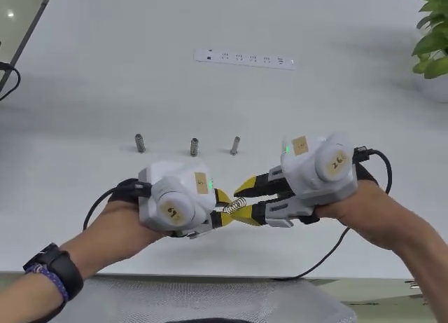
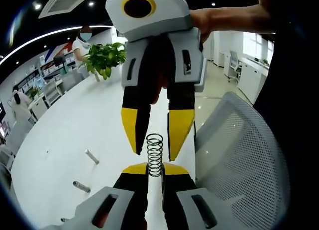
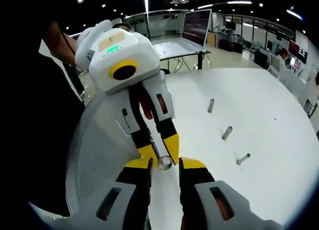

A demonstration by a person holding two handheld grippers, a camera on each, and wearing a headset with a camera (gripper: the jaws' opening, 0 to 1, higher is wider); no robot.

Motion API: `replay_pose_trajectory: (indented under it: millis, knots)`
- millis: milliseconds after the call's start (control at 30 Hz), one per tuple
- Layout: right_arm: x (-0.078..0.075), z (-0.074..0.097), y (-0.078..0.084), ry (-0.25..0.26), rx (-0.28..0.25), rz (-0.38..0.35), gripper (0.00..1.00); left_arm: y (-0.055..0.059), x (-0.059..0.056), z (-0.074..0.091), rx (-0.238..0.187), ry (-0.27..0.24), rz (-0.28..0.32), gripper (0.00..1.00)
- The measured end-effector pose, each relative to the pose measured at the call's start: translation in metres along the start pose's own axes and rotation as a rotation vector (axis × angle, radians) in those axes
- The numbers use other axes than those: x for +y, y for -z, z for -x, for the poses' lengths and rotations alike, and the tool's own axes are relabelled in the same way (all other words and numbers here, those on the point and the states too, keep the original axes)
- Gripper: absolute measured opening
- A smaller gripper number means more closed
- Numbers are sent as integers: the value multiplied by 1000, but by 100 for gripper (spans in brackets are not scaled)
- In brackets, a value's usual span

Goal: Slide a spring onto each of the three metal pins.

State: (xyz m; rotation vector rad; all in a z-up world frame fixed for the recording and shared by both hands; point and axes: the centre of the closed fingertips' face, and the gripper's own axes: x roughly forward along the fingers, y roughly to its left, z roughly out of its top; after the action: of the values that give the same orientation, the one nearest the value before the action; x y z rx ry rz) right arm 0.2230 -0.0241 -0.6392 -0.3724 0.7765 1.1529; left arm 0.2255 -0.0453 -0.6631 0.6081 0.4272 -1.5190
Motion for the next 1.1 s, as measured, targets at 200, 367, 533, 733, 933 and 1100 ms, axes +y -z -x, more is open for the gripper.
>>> replay_pose_trajectory:
  millis: [200, 367, 533, 733, 933, 1100]
  knots:
    - [-1, -1, 4, -13, 55, 64, 18, 0, -1, 0, 1, 8, -2, 2]
    - [0, -3, 5, -26, 83, 108, 16, 1, -3, -1, 5, 18, -11, 2]
    - [3, -7, 8, -43, 123, 152, 17, 0, -4, -1, 7, 25, -19, 2]
    - [5, -8, 10, -56, 141, 205, 9, 0, -4, -1, 6, 30, -24, 2]
    - [4, -7, 9, -51, 141, 216, 9, 0, -4, -1, 3, 30, -22, 2]
    - [3, -7, 10, -47, 140, 214, 9, 0, -4, 0, -5, 28, -21, 3]
